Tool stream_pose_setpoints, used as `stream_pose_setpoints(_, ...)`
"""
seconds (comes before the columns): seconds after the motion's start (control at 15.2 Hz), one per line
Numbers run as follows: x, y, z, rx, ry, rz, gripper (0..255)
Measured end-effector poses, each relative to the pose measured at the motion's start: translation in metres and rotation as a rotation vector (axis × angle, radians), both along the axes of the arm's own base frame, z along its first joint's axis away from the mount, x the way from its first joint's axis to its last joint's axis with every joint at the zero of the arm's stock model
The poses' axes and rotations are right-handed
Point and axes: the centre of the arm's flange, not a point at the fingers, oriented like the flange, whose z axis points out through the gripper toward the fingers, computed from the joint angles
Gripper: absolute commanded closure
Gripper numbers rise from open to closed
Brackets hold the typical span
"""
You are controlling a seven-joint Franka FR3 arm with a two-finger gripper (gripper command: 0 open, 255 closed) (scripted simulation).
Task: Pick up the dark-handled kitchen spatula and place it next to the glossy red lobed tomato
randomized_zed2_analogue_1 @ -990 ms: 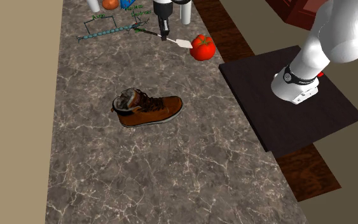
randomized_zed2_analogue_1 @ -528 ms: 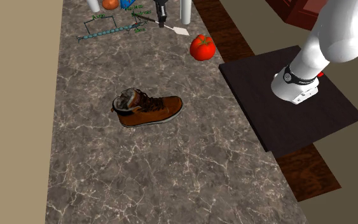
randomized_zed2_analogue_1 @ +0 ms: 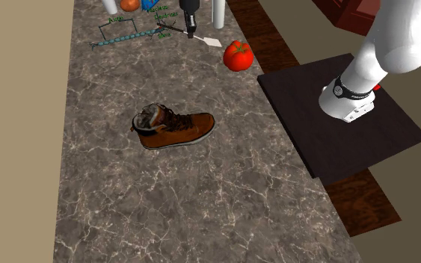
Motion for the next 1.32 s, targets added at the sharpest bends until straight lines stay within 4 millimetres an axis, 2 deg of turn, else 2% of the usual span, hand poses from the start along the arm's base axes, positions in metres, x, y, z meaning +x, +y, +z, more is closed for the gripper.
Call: stream_pose_setpoints(1.32, 0.000, -0.002, -0.106, 0.000, 0.000, 0.000, 255)
